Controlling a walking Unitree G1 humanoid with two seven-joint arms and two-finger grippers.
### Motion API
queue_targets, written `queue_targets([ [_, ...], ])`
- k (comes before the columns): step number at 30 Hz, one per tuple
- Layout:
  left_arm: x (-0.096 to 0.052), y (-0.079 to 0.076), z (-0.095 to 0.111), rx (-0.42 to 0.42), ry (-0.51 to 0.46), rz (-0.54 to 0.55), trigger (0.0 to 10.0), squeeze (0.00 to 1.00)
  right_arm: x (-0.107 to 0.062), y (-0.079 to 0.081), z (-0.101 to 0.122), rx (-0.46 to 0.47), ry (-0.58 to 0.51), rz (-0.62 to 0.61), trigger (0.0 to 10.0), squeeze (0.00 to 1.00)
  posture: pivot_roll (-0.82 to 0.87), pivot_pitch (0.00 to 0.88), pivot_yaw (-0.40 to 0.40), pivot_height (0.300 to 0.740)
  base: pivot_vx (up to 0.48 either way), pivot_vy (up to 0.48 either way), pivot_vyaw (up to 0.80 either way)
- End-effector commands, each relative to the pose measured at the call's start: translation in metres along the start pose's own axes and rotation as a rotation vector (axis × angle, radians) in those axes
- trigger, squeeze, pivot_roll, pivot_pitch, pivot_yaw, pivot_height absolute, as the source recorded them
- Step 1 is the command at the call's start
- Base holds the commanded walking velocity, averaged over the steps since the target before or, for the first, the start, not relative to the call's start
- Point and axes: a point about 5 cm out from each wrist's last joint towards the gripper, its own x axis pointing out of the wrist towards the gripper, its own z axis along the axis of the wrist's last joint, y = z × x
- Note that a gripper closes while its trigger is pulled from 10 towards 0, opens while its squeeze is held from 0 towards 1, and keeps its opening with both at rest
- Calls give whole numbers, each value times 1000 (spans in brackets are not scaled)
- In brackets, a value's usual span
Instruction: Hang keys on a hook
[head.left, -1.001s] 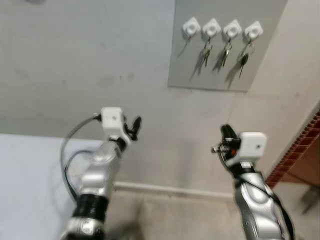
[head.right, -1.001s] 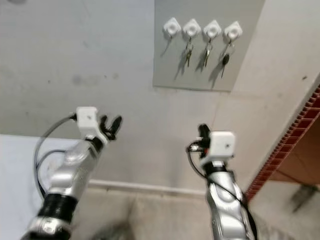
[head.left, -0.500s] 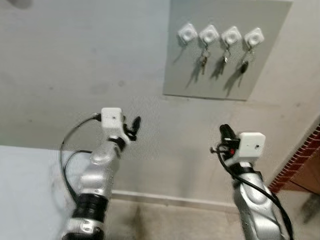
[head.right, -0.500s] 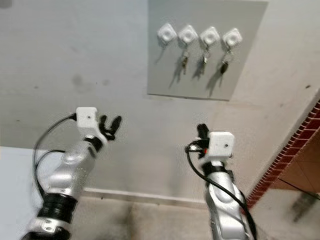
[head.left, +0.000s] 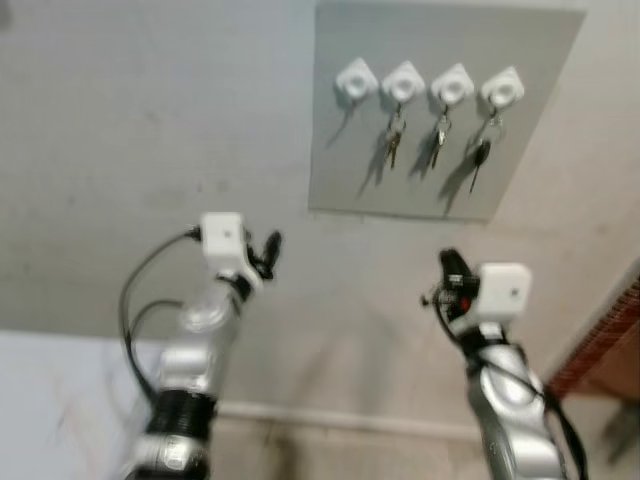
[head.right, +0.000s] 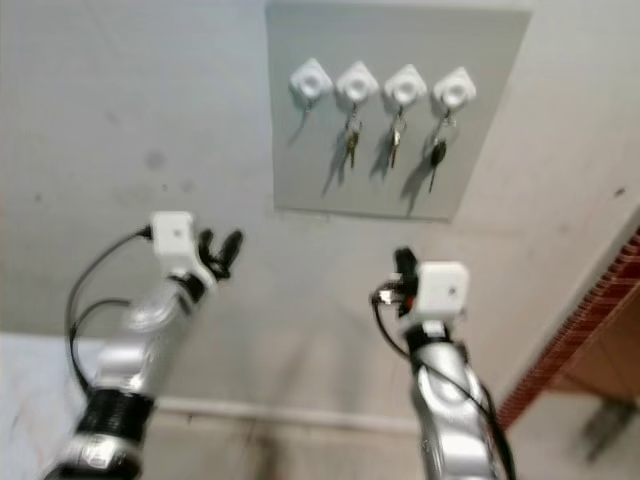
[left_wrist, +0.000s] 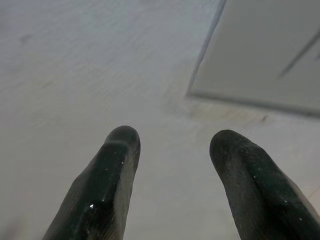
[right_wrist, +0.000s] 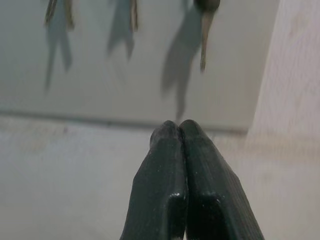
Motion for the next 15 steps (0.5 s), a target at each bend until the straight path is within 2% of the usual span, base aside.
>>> queue_targets([
  [1,-2,12,5,2,-10,40,10000,0,3,9,3,16,-16,25,10000,0,-55,0,-1,740,259,0,0],
  [2,-2,13,6,-74,-25,55,10000,0,3,10,3,17,-15,27,10000,0,-55,0,0,740,0,0,0],
  [3,-2,13,7,-101,-31,61,10000,0,3,10,3,16,-15,28,10000,0,-55,0,0,740,0,0,0],
  [5,-2,13,8,-41,-22,58,10000,0,3,10,3,15,-12,39,10000,0,-56,0,2,740,0,0,0],
  [8,-2,10,9,-53,-34,49,10000,0,3,10,2,11,-5,52,10000,0,-56,0,2,740,0,0,0],
  [11,-3,5,14,-25,-61,24,10000,0,4,11,1,12,6,74,10000,0,-56,0,0,740,0,0,0],
  [15,-4,-9,25,-3,-103,-43,10000,0,9,16,5,-2,-1,151,10000,0,-56,0,-2,740,0,0,0],
])
